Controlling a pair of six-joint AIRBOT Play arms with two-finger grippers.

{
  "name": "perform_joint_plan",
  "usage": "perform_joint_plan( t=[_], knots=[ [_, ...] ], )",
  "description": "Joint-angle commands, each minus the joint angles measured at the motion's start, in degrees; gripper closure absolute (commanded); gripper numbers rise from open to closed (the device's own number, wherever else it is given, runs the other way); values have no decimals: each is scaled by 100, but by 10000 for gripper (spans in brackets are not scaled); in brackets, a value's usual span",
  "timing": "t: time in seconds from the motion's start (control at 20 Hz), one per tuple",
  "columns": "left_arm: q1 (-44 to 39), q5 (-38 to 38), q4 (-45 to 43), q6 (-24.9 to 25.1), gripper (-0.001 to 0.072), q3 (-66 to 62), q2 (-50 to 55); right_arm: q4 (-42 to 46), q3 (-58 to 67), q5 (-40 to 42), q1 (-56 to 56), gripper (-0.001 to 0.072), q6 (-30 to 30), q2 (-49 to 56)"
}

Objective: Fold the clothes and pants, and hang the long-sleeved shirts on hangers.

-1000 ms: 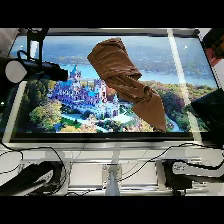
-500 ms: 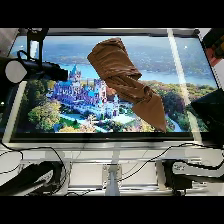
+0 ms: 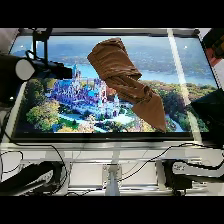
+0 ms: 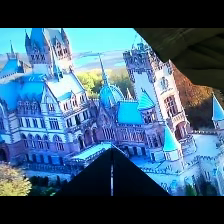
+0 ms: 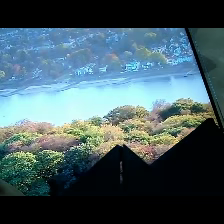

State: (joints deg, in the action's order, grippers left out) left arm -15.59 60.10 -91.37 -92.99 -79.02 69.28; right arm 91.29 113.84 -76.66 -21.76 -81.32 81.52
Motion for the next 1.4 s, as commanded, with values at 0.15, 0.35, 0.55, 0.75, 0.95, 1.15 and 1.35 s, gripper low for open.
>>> perform_joint_plan(
  t=[0.15, 0.35, 0.55, 0.75, 0.95, 1.15, 1.35],
  knots=[
    [9, -90, 859, -1119, 659, 2, 1554, -2, 2, 15, 0, 699, 0, 2],
    [9, -343, 1770, -1032, 529, 0, 2352, -2, 2, 17, 2, 699, 0, 2],
    [9, -1128, 3589, 153, 373, 0, 2743, -4, 2, 20, 2, 699, 0, 2],
    [9, -2540, 4889, 348, 143, 0, 2959, -22, 2, 22, 2, 699, 0, 2],
    [-46, -3335, 4955, 343, 143, 0, 3198, -70, 2, 229, 2, 699, 0, 2],
    [-94, -3606, 5490, 345, 143, -2, 3545, -350, 2, 492, 2, 699, -4, 2],
    [-227, -3930, 5759, 345, 142, -7, 3829, -560, 2, 494, 2, 699, -4, 2]
  ],
)
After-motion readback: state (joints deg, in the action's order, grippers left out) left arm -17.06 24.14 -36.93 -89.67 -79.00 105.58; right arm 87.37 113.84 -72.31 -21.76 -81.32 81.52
